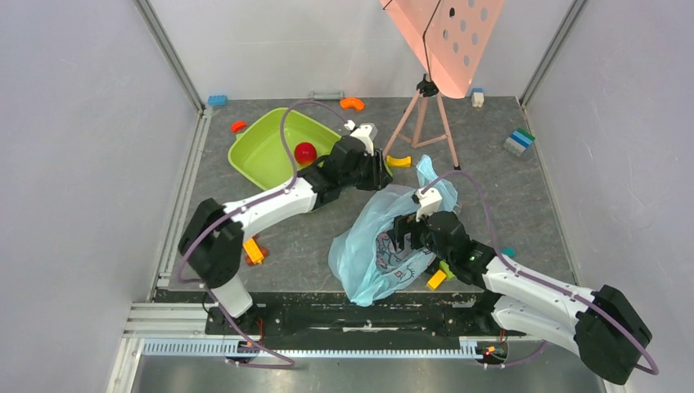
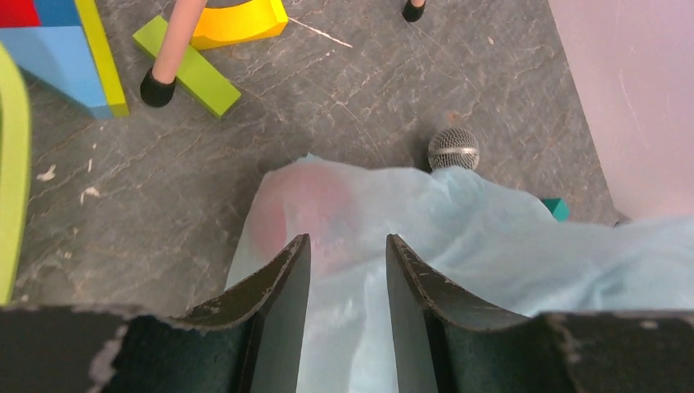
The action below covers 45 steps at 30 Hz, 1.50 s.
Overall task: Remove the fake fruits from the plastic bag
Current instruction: Adjust the plastic bag at the center of the board, then take out the fake fruit from the plastic bag.
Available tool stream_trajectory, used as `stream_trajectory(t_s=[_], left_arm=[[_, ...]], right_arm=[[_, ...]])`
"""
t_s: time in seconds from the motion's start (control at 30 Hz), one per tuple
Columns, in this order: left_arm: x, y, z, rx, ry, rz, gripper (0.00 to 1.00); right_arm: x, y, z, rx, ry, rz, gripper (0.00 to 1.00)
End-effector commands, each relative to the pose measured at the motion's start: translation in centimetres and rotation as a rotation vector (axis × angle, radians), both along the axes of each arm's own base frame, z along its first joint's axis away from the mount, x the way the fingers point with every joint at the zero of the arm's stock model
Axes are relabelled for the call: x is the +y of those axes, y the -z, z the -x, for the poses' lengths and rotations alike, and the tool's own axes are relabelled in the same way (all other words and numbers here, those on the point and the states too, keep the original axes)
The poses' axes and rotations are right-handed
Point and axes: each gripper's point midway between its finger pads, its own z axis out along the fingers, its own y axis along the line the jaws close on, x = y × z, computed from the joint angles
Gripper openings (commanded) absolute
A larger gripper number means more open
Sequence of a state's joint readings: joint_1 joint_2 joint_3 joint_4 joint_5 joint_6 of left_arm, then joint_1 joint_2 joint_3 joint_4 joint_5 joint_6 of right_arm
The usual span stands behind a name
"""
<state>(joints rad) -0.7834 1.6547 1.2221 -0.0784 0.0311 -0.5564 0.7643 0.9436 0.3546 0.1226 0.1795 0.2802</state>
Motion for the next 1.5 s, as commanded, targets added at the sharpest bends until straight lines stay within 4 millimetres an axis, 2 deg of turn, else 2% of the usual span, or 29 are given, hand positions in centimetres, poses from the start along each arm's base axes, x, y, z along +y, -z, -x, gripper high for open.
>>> stream_trajectory(t_s=[0.0, 0.13, 0.27, 0.37, 0.57, 0.73, 0.87, 1.0, 1.23, 1.47], left_arm=[[-3.3, -1.9, -2.2, -0.067, 0.084, 0.080, 0.45], [-5.4, -0.4, -3.7, -0.056, 0.117, 0.072, 0.45], [-6.5, 1.1, -5.3, -0.050, 0.113, 0.055, 0.45], [-6.9, 2.1, -6.5, -0.051, 0.103, 0.042, 0.46], [-6.9, 5.4, -8.4, -0.010, 0.077, 0.005, 0.46], [-6.1, 9.2, -7.5, 0.082, 0.081, -0.049, 0.43], [-5.1, 10.6, -6.1, 0.122, 0.070, -0.046, 0.39], [-4.3, 11.0, -5.1, 0.134, 0.061, -0.034, 0.38], [-3.5, 11.3, -3.8, 0.151, 0.075, -0.034, 0.35], [-2.9, 11.2, -3.3, 0.146, 0.068, -0.037, 0.36]], right_arm=[[0.8, -2.1, -0.7, -0.031, -0.011, -0.055, 0.92], [0.5, -1.8, -0.6, -0.018, -0.011, -0.062, 0.92], [0.3, -1.6, -0.7, -0.009, -0.013, -0.068, 0.92], [0.2, -1.7, -0.7, -0.008, -0.019, -0.074, 0.92], [-0.1, -1.7, -0.9, -0.004, -0.020, -0.080, 0.92], [-0.6, -1.5, -1.2, 0.000, -0.002, -0.090, 0.93], [-0.6, -1.0, -1.6, 0.008, 0.001, -0.104, 0.94], [-0.5, -0.1, -2.0, 0.014, 0.012, -0.110, 0.98], [0.3, 0.7, -3.0, 0.021, 0.018, -0.141, 0.98], [2.6, 0.8, -1.5, 0.045, -0.119, -0.211, 0.98]])
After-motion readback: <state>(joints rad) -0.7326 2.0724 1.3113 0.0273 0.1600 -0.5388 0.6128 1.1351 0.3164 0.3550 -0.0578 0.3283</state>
